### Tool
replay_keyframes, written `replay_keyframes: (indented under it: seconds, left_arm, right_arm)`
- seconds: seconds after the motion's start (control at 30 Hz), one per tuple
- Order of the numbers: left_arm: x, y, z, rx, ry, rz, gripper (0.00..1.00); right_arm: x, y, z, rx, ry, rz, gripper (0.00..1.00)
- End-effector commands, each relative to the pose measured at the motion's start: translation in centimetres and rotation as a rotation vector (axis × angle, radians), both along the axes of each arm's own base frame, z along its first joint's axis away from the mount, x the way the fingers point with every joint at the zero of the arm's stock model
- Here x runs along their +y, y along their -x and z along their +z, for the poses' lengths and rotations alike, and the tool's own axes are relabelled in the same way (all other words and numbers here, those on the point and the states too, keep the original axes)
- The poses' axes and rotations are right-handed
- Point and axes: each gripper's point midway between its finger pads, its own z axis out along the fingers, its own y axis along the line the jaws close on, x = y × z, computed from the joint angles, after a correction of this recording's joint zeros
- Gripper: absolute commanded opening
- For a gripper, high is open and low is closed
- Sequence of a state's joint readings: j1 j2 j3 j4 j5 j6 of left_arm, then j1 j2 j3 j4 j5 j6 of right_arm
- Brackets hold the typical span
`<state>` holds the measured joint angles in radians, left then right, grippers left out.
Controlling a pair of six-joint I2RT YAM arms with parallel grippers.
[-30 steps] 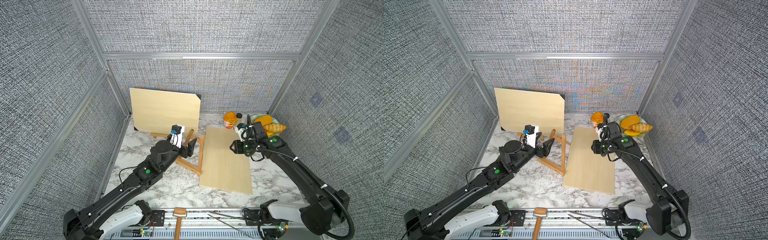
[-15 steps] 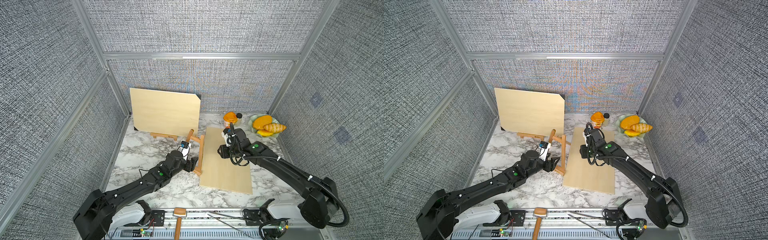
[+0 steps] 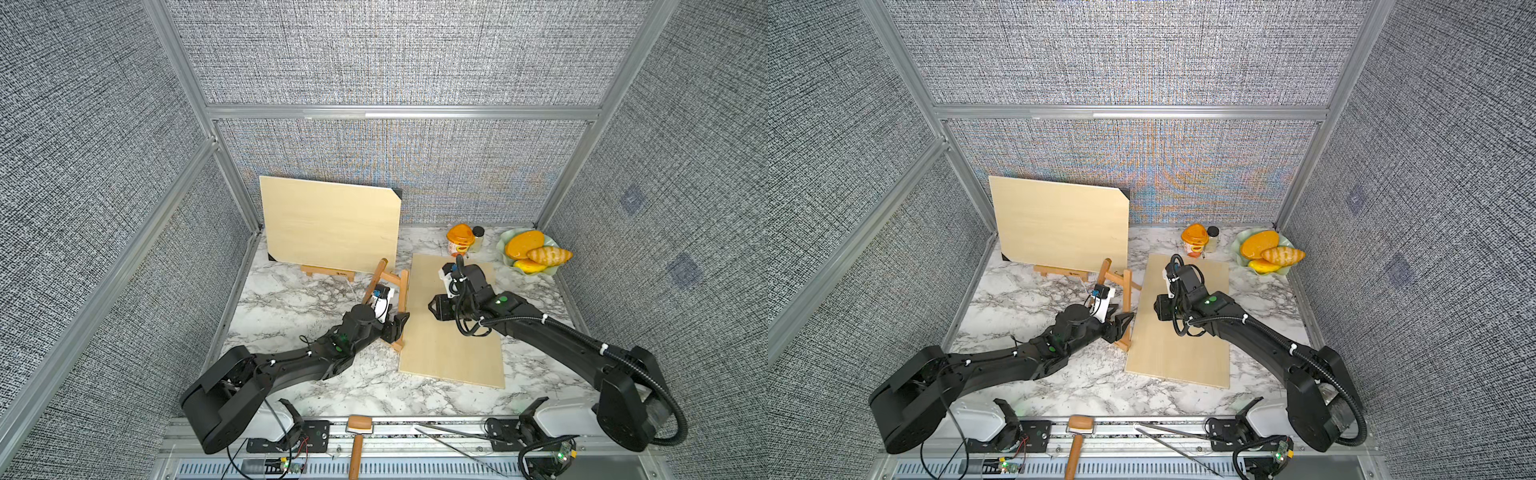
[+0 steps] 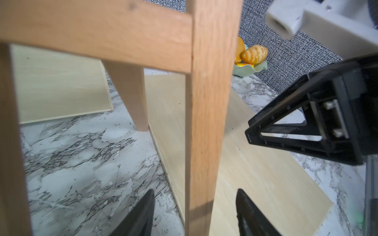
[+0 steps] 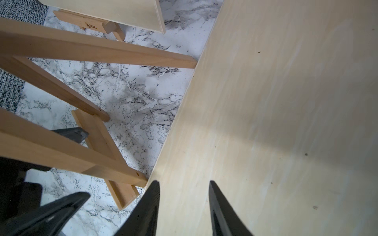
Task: Disassemble the easel
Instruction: Pick up the easel at the center of the board.
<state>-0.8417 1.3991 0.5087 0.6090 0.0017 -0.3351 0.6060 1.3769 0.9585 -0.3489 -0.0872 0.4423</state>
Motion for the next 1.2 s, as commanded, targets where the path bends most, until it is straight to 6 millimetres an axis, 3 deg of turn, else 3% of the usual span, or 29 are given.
replay_keyframes:
  seconds: [0.0,0.27,0.53,0.83,0.97,1.17]
  left_arm:
    - [-0.6,-0.9,1.4,-0.069,0.035,0.012,0.6]
    - [-0.7,-2.1,0.9,-0.105,-0.027,0.045,0.41]
    - [-0.4,-1.7,2.3,-0.139,-0.057,0.024,0.23]
    - [1.0,-0.8,7.0,-0.272,-0.063,0.016,0.08]
    - [1.7,-0.1,9.6,-0.336,-0.058,0.006,0.0]
    - [2.9,2.3,13.2,-0.396,-0.033,-0.057,0.0]
  right_arm:
    - [0.8,-0.7,0.9,-0.029,-0.039,0.001,0.43]
    - [0.7,-1.5,1.6,-0.076,-0.023,-0.004,0.43]
    - [0.2,-2.1,3.4,-0.142,-0.027,-0.034,0.43]
    - [-0.3,-1.3,8.3,-0.313,-0.106,-0.003,0.44]
    - [-1.6,-1.1,10.8,-0.389,-0.115,-0.046,0.45]
    - [-3.5,-1.1,14.0,-0.442,-0.123,-0.129,0.56]
